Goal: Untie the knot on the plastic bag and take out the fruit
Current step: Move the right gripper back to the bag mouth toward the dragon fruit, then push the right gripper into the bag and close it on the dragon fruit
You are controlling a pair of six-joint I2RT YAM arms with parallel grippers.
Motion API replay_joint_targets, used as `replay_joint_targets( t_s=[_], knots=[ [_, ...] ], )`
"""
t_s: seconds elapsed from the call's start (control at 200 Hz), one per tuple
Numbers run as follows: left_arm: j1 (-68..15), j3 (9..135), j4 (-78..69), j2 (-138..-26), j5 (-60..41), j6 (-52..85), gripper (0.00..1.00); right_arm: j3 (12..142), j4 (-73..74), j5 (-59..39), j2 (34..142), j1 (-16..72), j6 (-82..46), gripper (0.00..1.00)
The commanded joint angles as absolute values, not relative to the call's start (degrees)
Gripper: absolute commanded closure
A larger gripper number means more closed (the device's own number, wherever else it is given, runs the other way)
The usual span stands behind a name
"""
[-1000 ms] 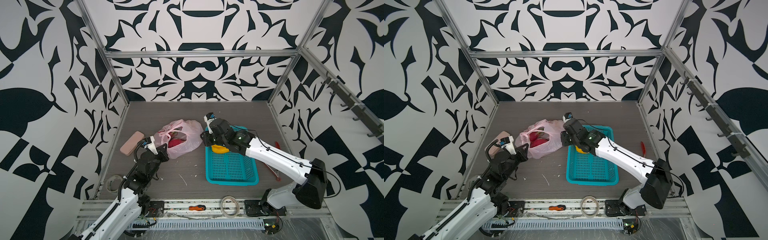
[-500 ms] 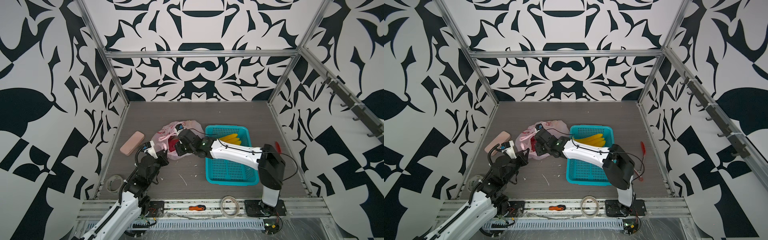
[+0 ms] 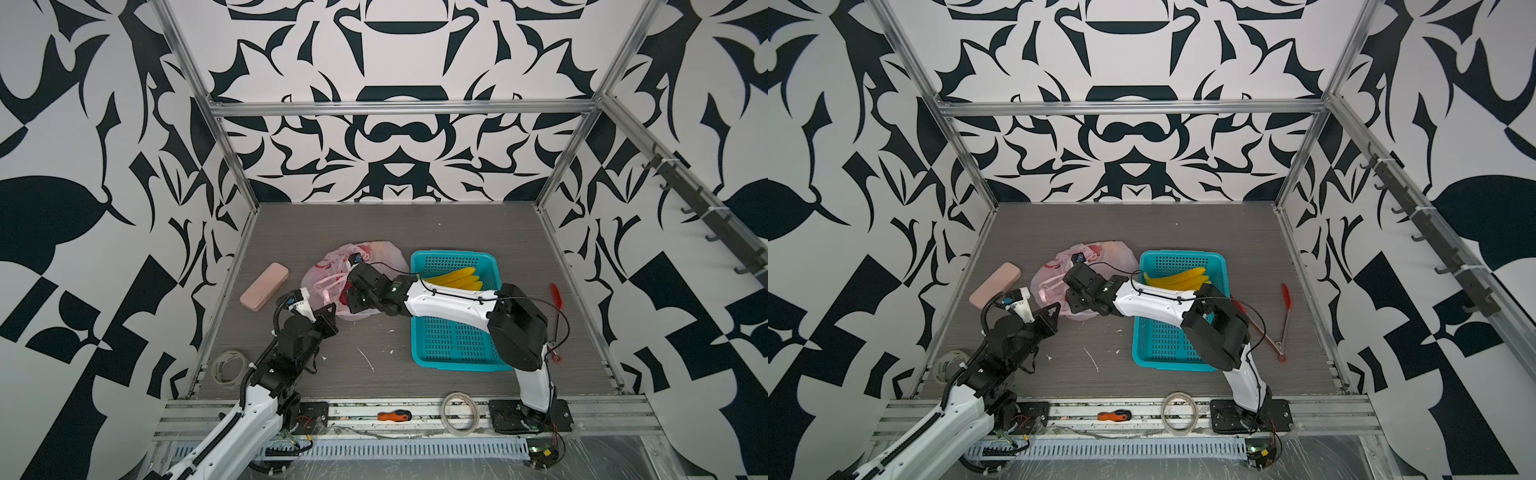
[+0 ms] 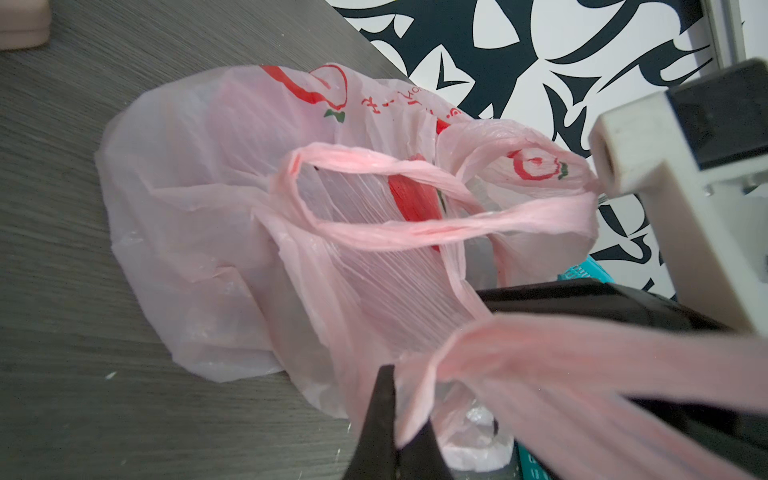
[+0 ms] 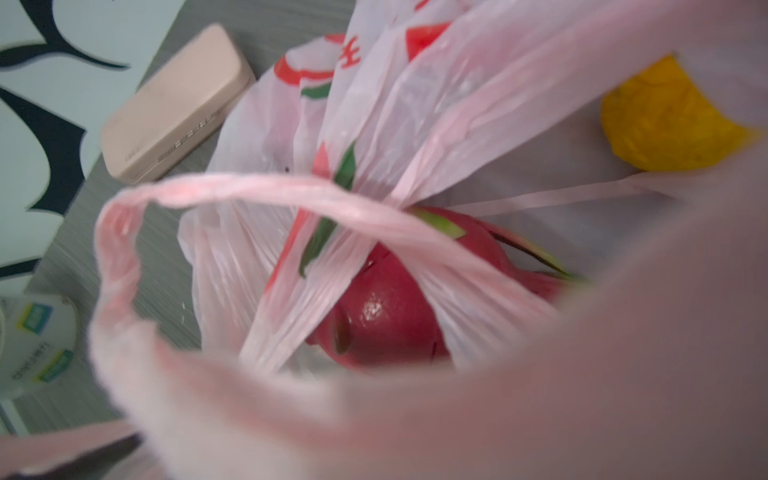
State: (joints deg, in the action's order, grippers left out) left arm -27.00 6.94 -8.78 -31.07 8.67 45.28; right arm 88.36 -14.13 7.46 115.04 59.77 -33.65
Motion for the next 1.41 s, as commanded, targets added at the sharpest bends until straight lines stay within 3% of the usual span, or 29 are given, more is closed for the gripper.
replay_joint_targets(
  t_s=[0.0, 0.365, 0.74, 1.4],
  knots=[
    [-26.89, 6.06, -9.58, -30.50, 8.00, 46.05, 1.00, 92.91, -15.64, 10.50, 114.11, 59.94, -35.05, 0.58],
    [-26.89, 5.87, -10.04, -29.44, 7.12, 46.05, 1.00, 102.92, -22.64, 14.63, 120.29, 59.94, -36.31, 0.52],
    [-26.89, 6.25, -8.26, -26.82, 7.47, 45.56, 1.00, 105.23, -27.83, 17.65, 120.76, 59.94, -41.00, 0.51],
    [-26.89, 3.19, -4.32, -16.37, 4.49, 45.83, 1.00, 110.72, -35.99, 17.55, 125.41, 59.72, -59.20, 0.28]
  ],
)
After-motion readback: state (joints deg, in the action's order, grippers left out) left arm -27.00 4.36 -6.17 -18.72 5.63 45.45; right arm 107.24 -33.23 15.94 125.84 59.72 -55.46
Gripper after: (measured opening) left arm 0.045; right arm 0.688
